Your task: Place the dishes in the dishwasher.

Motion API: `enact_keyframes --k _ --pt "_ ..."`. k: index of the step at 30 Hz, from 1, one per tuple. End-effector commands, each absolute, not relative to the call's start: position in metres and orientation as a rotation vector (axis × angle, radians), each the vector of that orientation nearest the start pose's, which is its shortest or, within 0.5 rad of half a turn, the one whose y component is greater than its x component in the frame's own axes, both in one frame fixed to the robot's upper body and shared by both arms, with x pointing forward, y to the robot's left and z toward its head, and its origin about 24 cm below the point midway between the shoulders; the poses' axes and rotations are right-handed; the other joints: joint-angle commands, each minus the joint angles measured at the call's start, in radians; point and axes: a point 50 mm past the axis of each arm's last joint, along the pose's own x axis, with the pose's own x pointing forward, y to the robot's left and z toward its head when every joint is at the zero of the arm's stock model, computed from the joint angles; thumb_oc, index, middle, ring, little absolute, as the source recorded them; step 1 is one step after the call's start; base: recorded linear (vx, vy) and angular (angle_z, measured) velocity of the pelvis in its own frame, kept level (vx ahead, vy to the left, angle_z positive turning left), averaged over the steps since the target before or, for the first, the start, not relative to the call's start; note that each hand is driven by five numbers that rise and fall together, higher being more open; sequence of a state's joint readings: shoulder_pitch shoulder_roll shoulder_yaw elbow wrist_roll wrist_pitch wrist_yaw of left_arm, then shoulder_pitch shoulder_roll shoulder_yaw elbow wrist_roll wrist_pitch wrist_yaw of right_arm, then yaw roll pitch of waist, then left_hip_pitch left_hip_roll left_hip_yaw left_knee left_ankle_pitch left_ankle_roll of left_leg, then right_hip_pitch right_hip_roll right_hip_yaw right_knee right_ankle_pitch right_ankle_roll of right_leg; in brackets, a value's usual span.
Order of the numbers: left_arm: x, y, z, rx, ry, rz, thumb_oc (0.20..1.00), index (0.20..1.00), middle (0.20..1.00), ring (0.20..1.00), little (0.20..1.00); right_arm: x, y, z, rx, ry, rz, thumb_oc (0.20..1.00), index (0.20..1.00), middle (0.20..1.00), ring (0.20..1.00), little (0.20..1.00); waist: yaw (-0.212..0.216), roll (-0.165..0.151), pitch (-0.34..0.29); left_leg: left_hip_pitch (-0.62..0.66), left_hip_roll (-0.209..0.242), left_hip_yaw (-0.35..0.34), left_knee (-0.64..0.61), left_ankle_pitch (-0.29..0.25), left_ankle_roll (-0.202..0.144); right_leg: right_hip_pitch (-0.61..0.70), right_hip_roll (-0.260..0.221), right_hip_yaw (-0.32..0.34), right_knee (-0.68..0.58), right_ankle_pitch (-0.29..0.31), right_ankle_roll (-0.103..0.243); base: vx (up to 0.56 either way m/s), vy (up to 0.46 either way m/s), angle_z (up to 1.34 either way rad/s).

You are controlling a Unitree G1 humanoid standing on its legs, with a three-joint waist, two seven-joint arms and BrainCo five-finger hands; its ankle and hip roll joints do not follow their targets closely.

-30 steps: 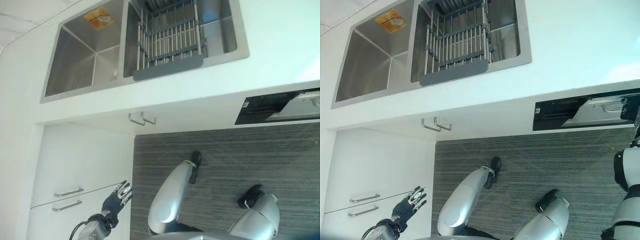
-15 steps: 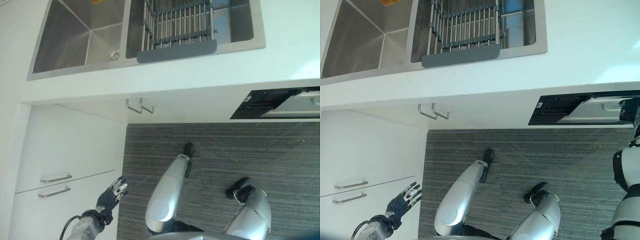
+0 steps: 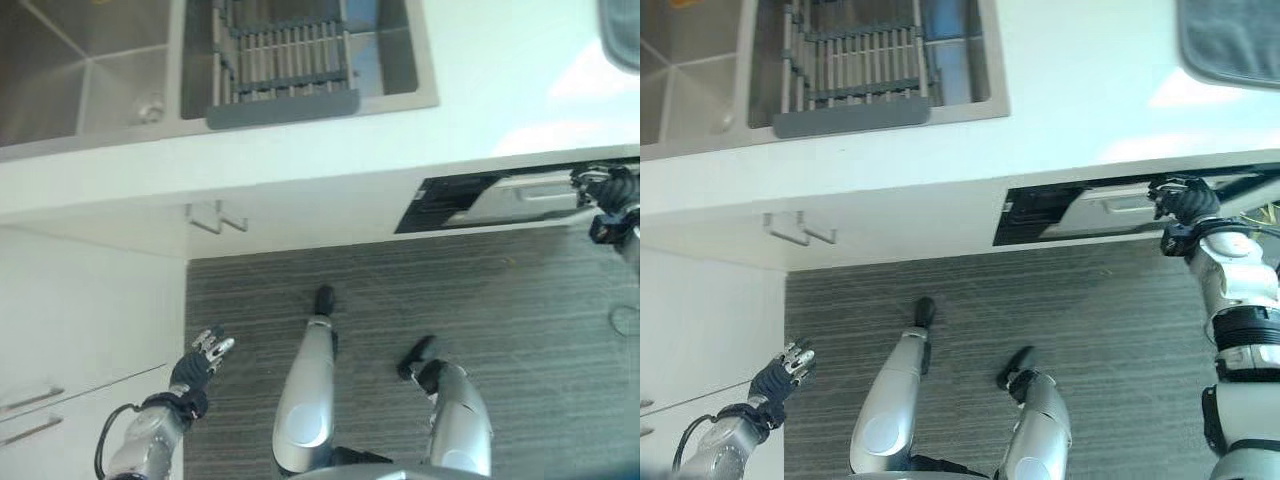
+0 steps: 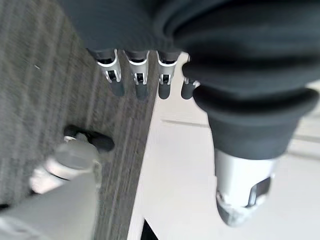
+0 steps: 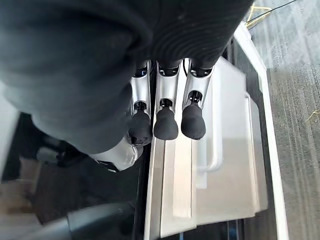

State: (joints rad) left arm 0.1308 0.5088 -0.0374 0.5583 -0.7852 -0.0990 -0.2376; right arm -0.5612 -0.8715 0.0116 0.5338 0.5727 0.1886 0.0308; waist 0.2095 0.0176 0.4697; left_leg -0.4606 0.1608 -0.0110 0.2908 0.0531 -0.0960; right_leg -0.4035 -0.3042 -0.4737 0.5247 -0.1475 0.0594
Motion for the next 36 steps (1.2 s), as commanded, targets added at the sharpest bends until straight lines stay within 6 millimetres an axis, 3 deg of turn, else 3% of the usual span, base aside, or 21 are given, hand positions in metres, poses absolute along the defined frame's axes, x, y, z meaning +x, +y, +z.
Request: enact_keyframes --k 1,6,9,10,11,12,13,14,15,17,19,20,21,22,23,24,26,27,28,30,36 --pt "0.171 0.311 -0.051 -0.246 0.432 0.227 1.0 1.0 1.0 1.0 1.0 0.335 -0.33 0.194 -0.169 -0.112 -0.252 0.2 0.2 0.2 0.2 0.2 0.034 -0.023 -0.001 0.049 0.009 0.062 0.064 -0.097 0.013 0.142 -0.025 0.098 -0.142 0.048 0.091 -0.13 -0.226 -0.16" --pt "0.17 0.304 -0.058 -0.283 0.417 0.275 1.0 1.0 1.0 1.0 1.0 0.32 -0.293 0.138 -0.191 -0.055 -0.131 0.2 0.2 0.2 0.2 0.2 -0.01 -0.034 -0.037 0.128 0.051 0.08 -0.026 -0.026 -0.009 0.204 0.041 0.098 -0.194 0.044 0.046 -0.15 -0.173 -0.27" --pt "0.156 0.3 -0.068 -0.353 0.42 0.342 1.0 1.0 1.0 1.0 1.0 0.309 -0.273 0.099 -0.218 0.046 -0.031 0.2 0.2 0.2 0.2 0.2 -0.022 -0.03 -0.066 0.208 0.104 0.075 -0.127 0.042 -0.046 0.269 0.1 0.1 -0.241 0.035 0.018 -0.01 -0.179 -0.12" --pt "0.149 0.299 -0.072 -0.379 0.424 0.36 1.0 1.0 1.0 1.0 1.0 0.305 -0.27 0.086 -0.25 0.072 -0.013 0.2 0.2 0.2 0.2 0.2 -0.024 -0.026 -0.078 0.24 0.135 0.093 -0.206 0.089 -0.066 0.311 0.131 0.101 -0.284 0.038 0.015 0.04 -0.195 -0.1" --pt "0.142 0.296 -0.077 -0.359 0.437 0.347 1.0 1.0 1.0 1.0 1.0 0.293 -0.273 0.068 -0.228 0.123 -0.018 0.2 0.2 0.2 0.2 0.2 -0.037 -0.025 -0.096 0.262 0.155 0.161 -0.247 0.124 -0.077 0.367 0.155 0.077 -0.333 0.04 0.007 0.06 -0.188 0.06" --pt "0.143 0.293 -0.079 -0.354 0.447 0.334 1.0 1.0 1.0 1.0 1.0 0.287 -0.276 0.06 -0.197 0.147 -0.028 0.2 0.2 0.2 0.2 0.2 -0.054 -0.031 -0.103 0.275 0.149 0.21 -0.211 0.09 -0.08 0.388 0.146 0.059 -0.339 0.025 0.009 -0.03 -0.165 0.83" --pt "0.148 0.29 -0.08 -0.356 0.459 0.319 1.0 1.0 1.0 1.0 1.0 0.279 -0.28 0.051 -0.194 0.178 -0.056 0.2 0.2 0.2 0.2 0.2 -0.08 -0.037 -0.112 0.291 0.13 0.293 -0.137 0.029 -0.055 0.397 0.125 0.02 -0.347 0.032 0.007 -0.08 -0.06 1.41" --pt "0.155 0.284 -0.082 -0.359 0.481 0.304 1.0 1.0 1.0 1.0 1.0 0.271 -0.287 0.039 -0.157 0.234 -0.07 0.2 0.2 0.2 0.2 0.2 -0.102 -0.051 -0.129 0.308 0.081 0.347 -0.038 -0.057 -0.022 0.406 0.103 -0.005 -0.359 0.047 0.008 -0.13 0.018 1.89" --pt "0.162 0.279 -0.082 -0.355 0.497 0.287 1.0 1.0 1.0 1.0 1.0 0.264 -0.292 0.028 -0.169 0.276 -0.085 0.2 0.2 0.2 0.2 0.2 -0.111 -0.06 -0.141 0.307 0.057 0.348 0.046 -0.094 -0.022 0.424 0.101 -0.013 -0.381 0.062 0.012 -0.06 0.211 1.82" --pt "0.164 0.266 -0.091 -0.328 0.574 0.254 1.0 1.0 1.0 1.0 1.0 0.246 -0.292 -0.01 -0.1 0.419 -0.134 0.2 0.2 0.2 0.2 0.2 -0.113 -0.047 -0.192 0.423 -0.01 0.336 -0.119 -0.097 -0.004 0.446 0.084 -0.028 -0.399 0.105 0.052 0.08 0.426 1.07" --pt "0.161 0.261 -0.099 -0.292 0.622 0.243 1.0 1.0 1.0 1.0 1.0 0.234 -0.283 -0.035 -0.037 0.495 -0.142 0.222 0.222 0.222 0.222 0.222 -0.11 -0.047 -0.222 0.466 -0.036 0.319 -0.186 -0.09 0.004 0.465 0.081 -0.022 -0.418 0.125 0.074 0.16 0.411 0.35" --pt "0.158 0.261 -0.107 -0.253 0.684 0.239 1.0 1.0 1.0 1.0 1.0 0.214 -0.271 -0.064 0.042 0.575 -0.117 0.476 0.476 0.476 0.476 0.476 -0.119 -0.044 -0.263 0.534 -0.071 0.332 -0.289 -0.082 0.026 0.474 0.065 -0.022 -0.402 0.151 0.097 0.14 0.375 0.16" --pt "0.158 0.261 -0.107 -0.252 0.687 0.239 1.0 1.0 1.0 1.0 1.0 0.213 -0.271 -0.065 0.048 0.578 -0.116 0.501 0.501 0.501 0.501 0.501 -0.119 -0.044 -0.264 0.538 -0.074 0.332 -0.294 -0.082 0.028 0.474 0.063 -0.021 -0.398 0.154 0.099 0.14 0.344 0.04" --pt "0.156 0.263 -0.109 -0.242 0.706 0.243 1.0 1.0 1.0 1.0 1.0 0.206 -0.266 -0.074 0.078 0.598 -0.116 0.583 0.583 0.583 0.583 0.583 -0.121 -0.045 -0.273 0.554 -0.09 0.324 -0.312 -0.09 0.042 0.464 0.044 -0.015 -0.361 0.183 0.111 0.08 0.155 0.06" --pt "0.154 0.266 -0.111 -0.233 0.723 0.25 1.0 1.0 1.0 1.0 1.0 0.2 -0.261 -0.083 0.094 0.633 -0.104 0.831 0.831 0.831 0.831 0.831 -0.125 -0.044 -0.279 0.57 -0.103 0.316 -0.325 -0.101 0.057 0.443 0.019 -0.004 -0.301 0.218 0.124 0.13 0.227 0.25" --pt "0.152 0.269 -0.113 -0.228 0.747 0.253 1.0 1.0 1.0 1.0 1.0 0.189 -0.256 -0.095 0.124 0.687 -0.106 1.0 1.0 1.0 1.0 1.0 -0.138 -0.039 -0.283 0.595 -0.112 0.297 -0.351 -0.11 0.076 0.405 -0.009 0.034 -0.21 0.251 0.141 0.11 0.163 0.29" --pt "0.152 0.27 -0.114 -0.211 0.761 0.235 1.0 1.0 1.0 1.0 1.0 0.177 -0.252 -0.107 0.175 0.734 -0.126 1.0 1.0 1.0 1.0 1.0 -0.157 -0.036 -0.284 0.595 -0.106 0.277 -0.365 -0.092 0.088 0.384 0.02 0.084 -0.219 0.255 0.123 0.03 -0.002 0.54" --pt "0.153 0.268 -0.116 -0.209 0.768 0.225 1.0 1.0 1.0 1.0 1.0 0.173 -0.252 -0.111 0.191 0.749 -0.131 1.0 1.0 1.0 1.0 1.0 -0.168 -0.037 -0.287 0.595 -0.105 0.257 -0.368 -0.089 0.088 0.391 0.058 0.122 -0.264 0.236 0.118 0.05 -0.175 0.81" --pt "0.154 0.264 -0.119 -0.217 0.788 0.198 1.0 1.0 1.0 1.0 1.0 0.161 -0.25 -0.12 0.215 0.794 -0.135 1.0 1.0 1.0 1.0 1.0 -0.195 -0.046 -0.301 0.589 -0.11 0.215 -0.367 -0.083 0.084 0.428 0.143 0.219 -0.413 0.184 0.099 0.11 -0.169 0.79" --pt "0.155 0.258 -0.122 -0.223 0.807 0.175 1.0 1.0 1.0 1.0 1.0 0.154 -0.249 -0.125 0.229 0.825 -0.149 1.0 1.0 1.0 1.0 1.0 -0.213 -0.057 -0.318 0.583 -0.119 0.188 -0.365 -0.09 0.086 0.43 0.166 0.285 -0.484 0.187 0.093 0.08 -0.122 1.04" --pt "0.14 0.246 -0.135 -0.259 0.883 0.184 1.0 1.0 1.0 1.0 1.0 0.136 -0.251 -0.139 0.282 0.957 -0.198 1.0 1.0 1.0 1.0 1.0 -0.196 -0.056 -0.382 0.583 -0.083 0.198 -0.378 -0.082 0.039 0.506 0.181 0.248 -0.612 0.197 0.077 0.02 -0.143 0.43"
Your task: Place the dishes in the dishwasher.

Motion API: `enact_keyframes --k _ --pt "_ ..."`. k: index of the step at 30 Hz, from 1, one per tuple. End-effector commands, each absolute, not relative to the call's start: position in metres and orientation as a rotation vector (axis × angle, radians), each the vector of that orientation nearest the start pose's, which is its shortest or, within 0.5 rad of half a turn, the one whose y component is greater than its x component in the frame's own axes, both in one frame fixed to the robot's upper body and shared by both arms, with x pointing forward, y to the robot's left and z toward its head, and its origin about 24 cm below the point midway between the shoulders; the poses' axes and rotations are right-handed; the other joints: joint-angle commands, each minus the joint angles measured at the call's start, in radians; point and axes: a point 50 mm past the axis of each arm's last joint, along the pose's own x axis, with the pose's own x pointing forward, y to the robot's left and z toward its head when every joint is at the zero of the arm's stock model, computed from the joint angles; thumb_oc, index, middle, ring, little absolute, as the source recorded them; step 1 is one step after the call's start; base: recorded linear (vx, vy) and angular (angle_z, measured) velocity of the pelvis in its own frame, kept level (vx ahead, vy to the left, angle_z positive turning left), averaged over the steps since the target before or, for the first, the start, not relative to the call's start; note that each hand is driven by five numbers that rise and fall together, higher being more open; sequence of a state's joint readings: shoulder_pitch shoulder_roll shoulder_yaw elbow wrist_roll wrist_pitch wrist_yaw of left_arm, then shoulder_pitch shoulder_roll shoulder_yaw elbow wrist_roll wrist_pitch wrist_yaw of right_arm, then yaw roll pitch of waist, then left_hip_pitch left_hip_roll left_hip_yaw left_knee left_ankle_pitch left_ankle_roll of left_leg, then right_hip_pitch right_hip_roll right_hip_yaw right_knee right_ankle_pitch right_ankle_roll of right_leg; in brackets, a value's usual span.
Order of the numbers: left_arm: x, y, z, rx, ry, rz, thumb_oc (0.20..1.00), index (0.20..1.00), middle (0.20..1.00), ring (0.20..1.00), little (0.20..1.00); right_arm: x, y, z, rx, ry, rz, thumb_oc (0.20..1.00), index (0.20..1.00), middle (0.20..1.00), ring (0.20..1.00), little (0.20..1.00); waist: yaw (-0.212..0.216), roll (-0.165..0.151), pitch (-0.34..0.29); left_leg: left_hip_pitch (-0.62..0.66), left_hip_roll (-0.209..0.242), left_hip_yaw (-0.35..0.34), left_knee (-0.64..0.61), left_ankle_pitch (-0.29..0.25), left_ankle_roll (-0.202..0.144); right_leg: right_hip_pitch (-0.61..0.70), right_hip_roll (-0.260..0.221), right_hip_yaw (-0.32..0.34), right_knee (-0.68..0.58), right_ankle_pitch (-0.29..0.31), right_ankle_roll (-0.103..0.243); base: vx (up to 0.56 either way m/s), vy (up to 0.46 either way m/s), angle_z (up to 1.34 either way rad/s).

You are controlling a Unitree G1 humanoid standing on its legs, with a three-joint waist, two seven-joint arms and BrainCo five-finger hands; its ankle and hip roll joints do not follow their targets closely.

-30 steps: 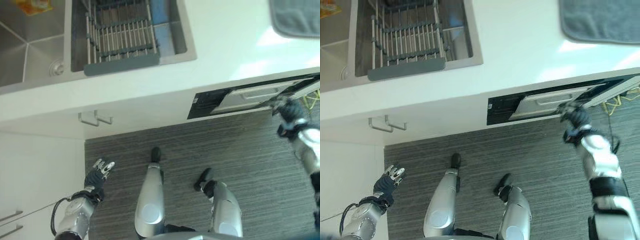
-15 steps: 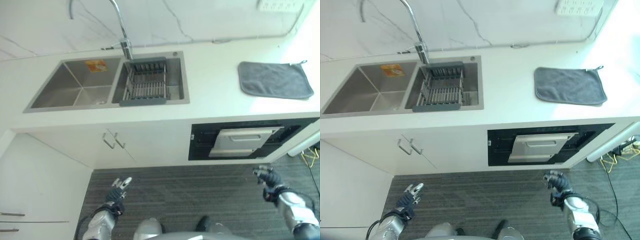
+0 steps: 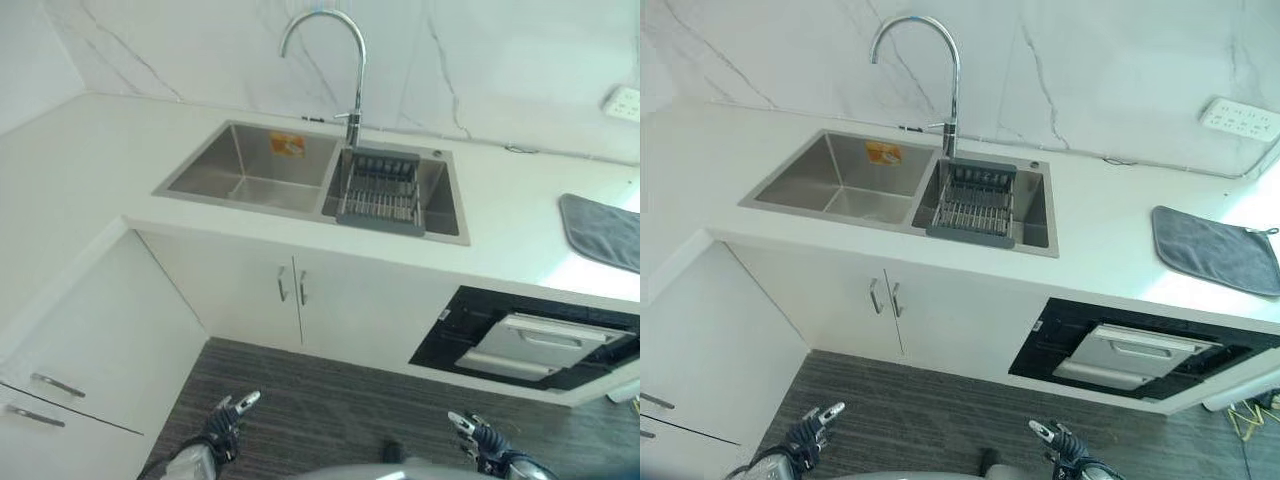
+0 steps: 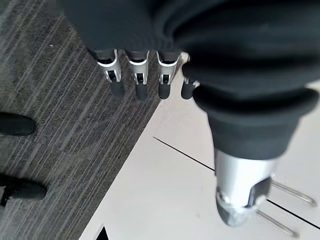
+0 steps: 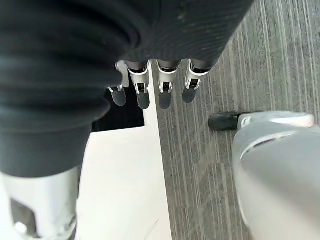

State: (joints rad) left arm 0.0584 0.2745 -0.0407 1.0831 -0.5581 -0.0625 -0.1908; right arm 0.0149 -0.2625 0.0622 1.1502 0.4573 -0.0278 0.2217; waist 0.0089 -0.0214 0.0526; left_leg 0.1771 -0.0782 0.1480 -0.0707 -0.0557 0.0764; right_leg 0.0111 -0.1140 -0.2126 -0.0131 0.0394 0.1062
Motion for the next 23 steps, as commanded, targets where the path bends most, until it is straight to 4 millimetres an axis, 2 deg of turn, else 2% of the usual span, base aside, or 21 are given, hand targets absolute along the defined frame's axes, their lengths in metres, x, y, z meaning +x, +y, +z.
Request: enact_keyframes --k 1,5,9,14,23 --pt "0.137 0.245 -0.138 -0.265 0.9 0.188 1.0 1.0 1.0 1.0 1.0 0.133 -0.25 -0.141 0.283 0.989 -0.194 1.0 1.0 1.0 1.0 1.0 0.005 -0.014 0.023 -0.056 0.161 0.038 -0.017 0.028 -0.137 0.096 -0.005 -0.011 -0.074 0.001 0.025 0.05 -0.098 0.09" --pt "0.126 0.246 -0.144 -0.333 0.948 0.229 1.0 1.0 1.0 1.0 1.0 0.117 -0.246 -0.149 0.283 1.085 -0.2 1.0 1.0 1.0 1.0 1.0 -0.003 -0.007 0.003 -0.038 0.18 0.058 -0.017 0.036 -0.145 0.122 0.004 -0.027 -0.074 -0.021 0.007 0.04 -0.046 0.03" --pt "0.122 0.24 -0.148 -0.406 0.979 0.231 1.0 1.0 1.0 1.0 1.0 0.113 -0.246 -0.151 0.275 1.122 -0.194 1.0 1.0 1.0 1.0 1.0 -0.007 -0.002 -0.008 -0.022 0.185 0.052 -0.017 0.03 -0.145 0.141 0.011 -0.024 -0.074 -0.036 0.0 0.01 -0.013 -0.02" --pt "0.111 0.236 -0.154 -0.414 1.023 0.232 1.0 1.0 1.0 1.0 1.0 0.102 -0.243 -0.156 0.221 1.206 -0.135 1.0 1.0 1.0 1.0 1.0 -0.013 -0.001 -0.028 -0.001 0.184 0.052 -0.017 0.016 -0.141 0.156 0.017 -0.01 -0.074 -0.048 -0.001 0.03 -0.01 -0.05" --pt "0.103 0.239 -0.155 -0.456 1.035 0.259 1.0 1.0 1.0 1.0 1.0 0.109 -0.239 -0.155 0.242 1.174 -0.129 1.0 1.0 1.0 1.0 1.0 -0.012 0.005 -0.035 0.002 0.182 0.052 -0.017 0.012 -0.137 0.159 0.012 -0.004 -0.074 -0.048 0.0 0.0 0.001 -0.01"
